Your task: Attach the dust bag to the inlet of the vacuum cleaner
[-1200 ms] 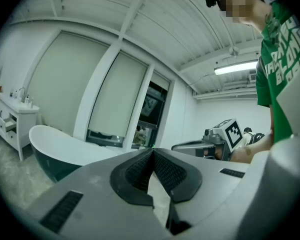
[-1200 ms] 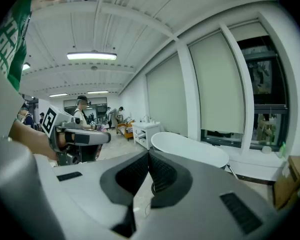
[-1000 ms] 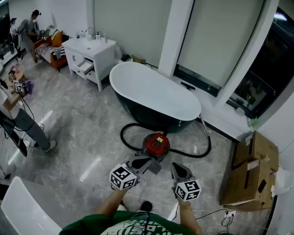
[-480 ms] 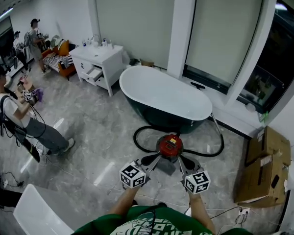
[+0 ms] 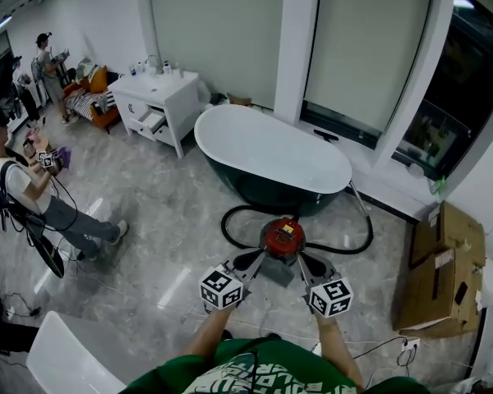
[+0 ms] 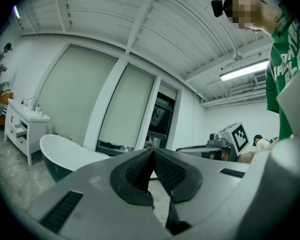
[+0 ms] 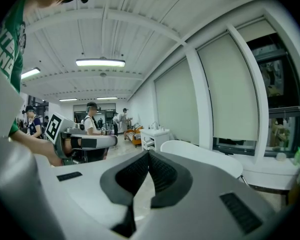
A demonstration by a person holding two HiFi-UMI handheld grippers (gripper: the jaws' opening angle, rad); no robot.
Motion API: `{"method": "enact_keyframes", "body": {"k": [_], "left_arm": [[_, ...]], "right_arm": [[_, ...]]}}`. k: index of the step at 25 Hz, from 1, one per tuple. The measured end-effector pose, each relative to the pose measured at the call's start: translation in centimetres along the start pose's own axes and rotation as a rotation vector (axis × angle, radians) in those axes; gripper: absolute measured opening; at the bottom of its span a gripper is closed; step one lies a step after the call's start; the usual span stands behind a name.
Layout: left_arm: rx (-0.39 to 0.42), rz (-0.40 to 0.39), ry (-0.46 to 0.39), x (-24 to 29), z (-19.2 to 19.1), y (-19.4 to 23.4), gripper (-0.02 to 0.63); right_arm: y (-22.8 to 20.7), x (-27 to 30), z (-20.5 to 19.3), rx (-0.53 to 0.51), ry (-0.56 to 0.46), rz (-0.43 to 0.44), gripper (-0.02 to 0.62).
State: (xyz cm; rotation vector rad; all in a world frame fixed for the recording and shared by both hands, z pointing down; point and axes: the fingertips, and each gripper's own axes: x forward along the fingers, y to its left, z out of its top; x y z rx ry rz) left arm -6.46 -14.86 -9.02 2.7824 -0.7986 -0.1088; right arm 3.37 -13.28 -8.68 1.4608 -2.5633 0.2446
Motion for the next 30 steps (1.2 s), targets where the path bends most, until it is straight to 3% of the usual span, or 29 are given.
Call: {"method": "enact_keyframes", "body": {"k": [30], "left_arm": [[-0.014, 0.040, 0.051, -3.7, -1.6, 0.4, 0.003]], "right_arm": [[2.1, 0.3, -2.7, 0.064, 0.027, 0.013, 0.008]]}}
